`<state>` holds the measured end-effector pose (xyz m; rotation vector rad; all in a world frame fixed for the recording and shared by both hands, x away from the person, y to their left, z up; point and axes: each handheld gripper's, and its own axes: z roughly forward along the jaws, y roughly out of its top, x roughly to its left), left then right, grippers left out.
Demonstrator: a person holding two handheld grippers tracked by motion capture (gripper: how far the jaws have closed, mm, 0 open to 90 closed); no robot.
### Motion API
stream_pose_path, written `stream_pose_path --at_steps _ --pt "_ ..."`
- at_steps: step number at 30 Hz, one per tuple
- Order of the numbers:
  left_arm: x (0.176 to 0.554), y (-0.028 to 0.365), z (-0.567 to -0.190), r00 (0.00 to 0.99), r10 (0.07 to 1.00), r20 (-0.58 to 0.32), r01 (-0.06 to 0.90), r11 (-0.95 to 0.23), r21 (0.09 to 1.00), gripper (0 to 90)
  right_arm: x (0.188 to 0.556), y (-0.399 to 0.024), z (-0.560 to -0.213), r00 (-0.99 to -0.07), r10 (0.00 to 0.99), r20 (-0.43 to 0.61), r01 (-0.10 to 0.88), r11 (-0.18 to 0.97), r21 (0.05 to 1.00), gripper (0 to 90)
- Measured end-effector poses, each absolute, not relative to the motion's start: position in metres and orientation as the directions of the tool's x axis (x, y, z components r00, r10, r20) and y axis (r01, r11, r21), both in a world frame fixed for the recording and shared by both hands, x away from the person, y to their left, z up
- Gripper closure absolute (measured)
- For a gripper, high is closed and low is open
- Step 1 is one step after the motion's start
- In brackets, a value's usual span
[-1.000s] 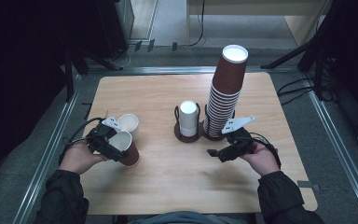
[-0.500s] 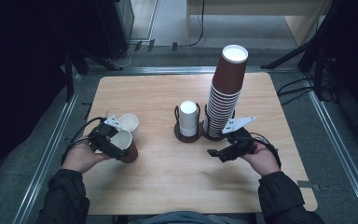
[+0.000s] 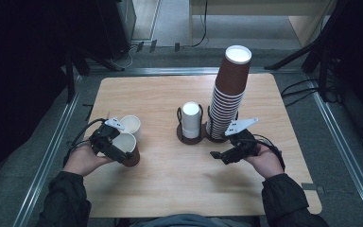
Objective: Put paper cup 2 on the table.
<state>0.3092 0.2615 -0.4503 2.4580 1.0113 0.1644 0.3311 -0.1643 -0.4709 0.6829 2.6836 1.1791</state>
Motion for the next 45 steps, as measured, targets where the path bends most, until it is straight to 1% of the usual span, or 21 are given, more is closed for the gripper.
stream_pose_path --at_steps 7,15,19,23,30,32,37,45 --pt "0.306 0.262 -0.438 0.724 0.688 -0.057 0.616 -0.607 0.502 0.0 0.331 -0.165 -0.471 -0.888 0.455 0.060 0.352 0.592 0.725 19.0" --pt "0.304 0.261 -0.421 0.727 0.681 -0.084 0.601 -0.574 0.556 0.0 0.332 -0.164 -0.471 -0.892 0.447 0.065 0.349 0.590 0.727 19.1" --pt "0.302 0.256 -0.415 0.727 0.679 -0.105 0.599 -0.551 0.580 0.0 0.333 -0.162 -0.471 -0.899 0.433 0.067 0.342 0.597 0.726 19.1" --pt "0.303 0.250 -0.413 0.728 0.679 -0.093 0.594 -0.558 0.580 0.0 0.334 -0.160 -0.472 -0.909 0.412 0.065 0.326 0.605 0.726 19.1" --pt "0.308 0.237 -0.408 0.746 0.656 -0.115 0.573 -0.544 0.613 0.0 0.334 -0.158 -0.473 -0.910 0.409 0.064 0.325 0.611 0.722 19.1" --pt "0.310 0.234 -0.407 0.753 0.644 -0.133 0.571 -0.540 0.618 0.0 0.332 -0.157 -0.473 -0.908 0.415 0.064 0.331 0.613 0.717 19.1" --pt "0.315 0.217 -0.411 0.773 0.623 -0.121 0.556 -0.572 0.604 0.0 0.328 -0.152 -0.471 -0.909 0.413 0.060 0.326 0.613 0.720 19.1" --pt "0.316 0.195 -0.416 0.793 0.597 -0.125 0.541 -0.594 0.595 0.0 0.325 -0.148 -0.474 -0.916 0.397 0.063 0.320 0.623 0.713 19.0"
